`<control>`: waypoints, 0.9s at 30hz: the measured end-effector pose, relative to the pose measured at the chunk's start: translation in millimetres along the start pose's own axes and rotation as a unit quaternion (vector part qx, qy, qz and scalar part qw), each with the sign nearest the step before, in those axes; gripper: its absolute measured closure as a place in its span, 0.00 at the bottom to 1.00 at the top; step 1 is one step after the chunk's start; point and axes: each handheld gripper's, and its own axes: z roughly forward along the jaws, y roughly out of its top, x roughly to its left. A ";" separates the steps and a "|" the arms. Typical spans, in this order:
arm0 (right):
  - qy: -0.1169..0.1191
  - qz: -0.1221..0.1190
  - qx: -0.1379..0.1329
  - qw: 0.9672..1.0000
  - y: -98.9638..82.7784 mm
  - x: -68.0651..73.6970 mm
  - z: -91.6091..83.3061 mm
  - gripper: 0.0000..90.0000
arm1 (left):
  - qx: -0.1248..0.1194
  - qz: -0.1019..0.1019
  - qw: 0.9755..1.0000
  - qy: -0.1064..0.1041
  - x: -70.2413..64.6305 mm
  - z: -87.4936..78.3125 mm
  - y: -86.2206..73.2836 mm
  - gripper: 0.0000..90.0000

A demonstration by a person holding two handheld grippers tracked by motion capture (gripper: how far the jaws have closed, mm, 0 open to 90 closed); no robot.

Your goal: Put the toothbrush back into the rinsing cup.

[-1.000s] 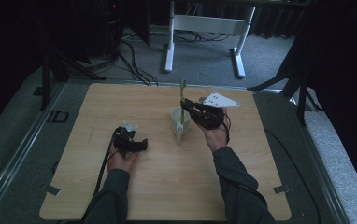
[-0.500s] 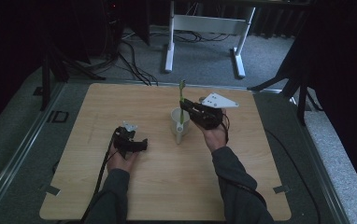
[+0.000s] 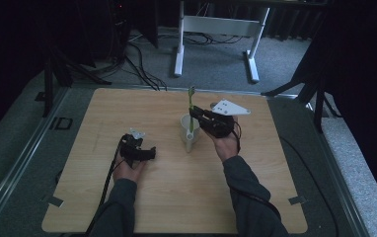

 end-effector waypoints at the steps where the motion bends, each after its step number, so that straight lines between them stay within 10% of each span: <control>1: 0.000 0.000 0.000 1.000 -0.3 -0.2 0.0 0.91 | 0.000 0.000 1.000 0.000 0.0 0.0 0.0 0.15; 27: 0.003 -0.004 0.016 1.000 -12.3 2.0 5.2 0.91 | 0.000 0.000 1.000 0.000 -0.1 -0.1 0.0 0.15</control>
